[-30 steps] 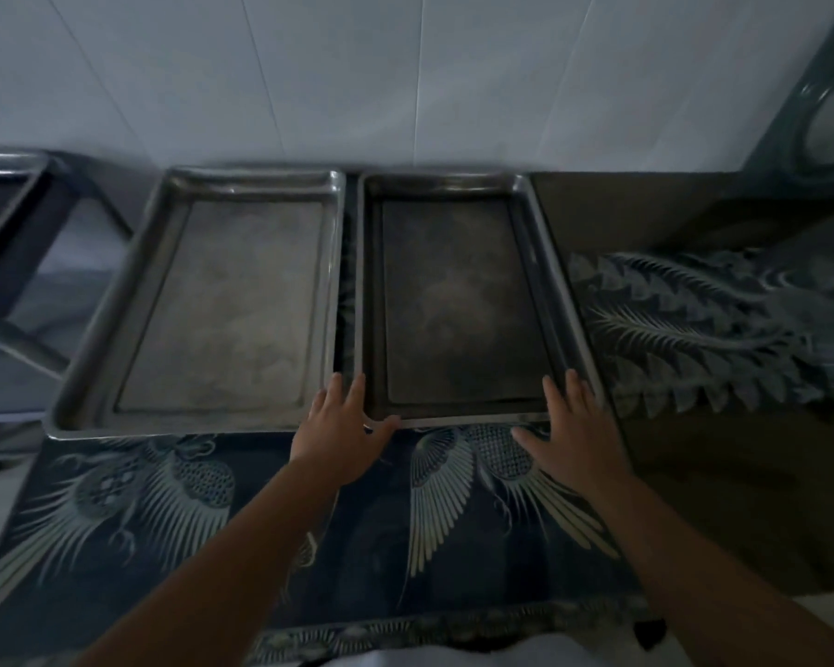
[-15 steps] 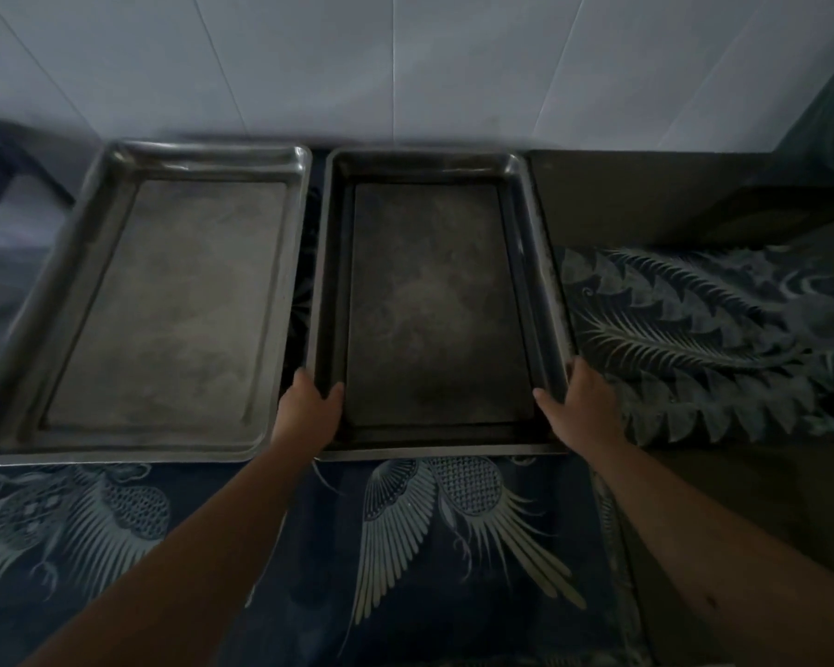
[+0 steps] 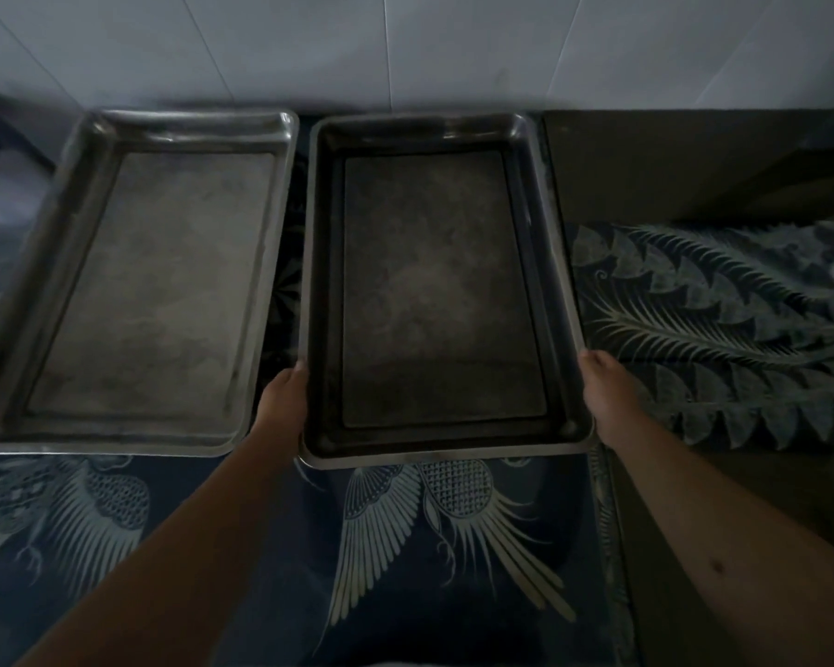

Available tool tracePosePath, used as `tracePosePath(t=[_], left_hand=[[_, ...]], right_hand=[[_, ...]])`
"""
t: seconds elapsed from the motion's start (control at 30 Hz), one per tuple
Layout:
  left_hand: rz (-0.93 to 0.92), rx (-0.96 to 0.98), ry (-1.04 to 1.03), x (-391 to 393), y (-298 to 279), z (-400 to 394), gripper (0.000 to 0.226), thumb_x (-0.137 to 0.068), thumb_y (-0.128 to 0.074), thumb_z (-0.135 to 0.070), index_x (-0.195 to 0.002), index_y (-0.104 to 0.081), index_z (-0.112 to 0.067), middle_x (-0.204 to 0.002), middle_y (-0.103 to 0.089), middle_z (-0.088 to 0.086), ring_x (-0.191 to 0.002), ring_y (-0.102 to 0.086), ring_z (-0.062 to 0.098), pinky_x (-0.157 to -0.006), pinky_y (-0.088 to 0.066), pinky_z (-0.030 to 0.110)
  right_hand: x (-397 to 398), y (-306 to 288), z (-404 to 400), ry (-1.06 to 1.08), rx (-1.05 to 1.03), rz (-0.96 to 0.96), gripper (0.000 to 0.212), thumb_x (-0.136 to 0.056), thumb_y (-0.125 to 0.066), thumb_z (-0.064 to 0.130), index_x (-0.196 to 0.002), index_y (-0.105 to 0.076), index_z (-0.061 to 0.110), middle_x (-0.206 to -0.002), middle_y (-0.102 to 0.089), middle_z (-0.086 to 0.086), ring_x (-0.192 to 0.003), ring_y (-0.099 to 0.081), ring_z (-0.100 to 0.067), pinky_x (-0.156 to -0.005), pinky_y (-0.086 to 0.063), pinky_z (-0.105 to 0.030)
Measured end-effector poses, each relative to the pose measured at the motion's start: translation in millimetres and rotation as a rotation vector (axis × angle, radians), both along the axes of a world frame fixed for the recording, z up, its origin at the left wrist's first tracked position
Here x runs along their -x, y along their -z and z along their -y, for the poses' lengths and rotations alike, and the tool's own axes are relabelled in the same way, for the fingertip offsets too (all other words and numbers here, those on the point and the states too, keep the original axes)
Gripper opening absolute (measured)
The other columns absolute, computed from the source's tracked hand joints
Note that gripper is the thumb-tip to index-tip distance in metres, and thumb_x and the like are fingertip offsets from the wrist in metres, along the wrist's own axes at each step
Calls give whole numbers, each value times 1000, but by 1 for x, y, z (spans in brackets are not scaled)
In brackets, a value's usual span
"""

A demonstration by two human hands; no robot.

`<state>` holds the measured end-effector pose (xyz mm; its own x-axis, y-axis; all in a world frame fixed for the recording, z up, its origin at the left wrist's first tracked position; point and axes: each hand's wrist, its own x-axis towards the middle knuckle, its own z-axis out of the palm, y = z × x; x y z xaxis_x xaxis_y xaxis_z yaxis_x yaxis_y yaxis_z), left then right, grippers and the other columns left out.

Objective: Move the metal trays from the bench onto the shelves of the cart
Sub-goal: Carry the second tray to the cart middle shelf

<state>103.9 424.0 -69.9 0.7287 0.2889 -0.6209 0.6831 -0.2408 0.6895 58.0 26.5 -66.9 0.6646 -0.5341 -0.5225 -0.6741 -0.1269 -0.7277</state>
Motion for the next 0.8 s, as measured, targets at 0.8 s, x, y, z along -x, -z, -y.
tracePosePath(t=[0.8], left_hand=[[197, 90, -251, 131, -81, -56, 37, -96, -55, -52, -81, -79, -27, -78, -78, 6, -71, -75, 21, -58, -55, 31]], right_hand=[[57, -83, -52, -35, -117, 148, 24, -95, -57, 30, -97, -70, 11, -92, -70, -8, -86, -65, -25, -71, -48, -35]])
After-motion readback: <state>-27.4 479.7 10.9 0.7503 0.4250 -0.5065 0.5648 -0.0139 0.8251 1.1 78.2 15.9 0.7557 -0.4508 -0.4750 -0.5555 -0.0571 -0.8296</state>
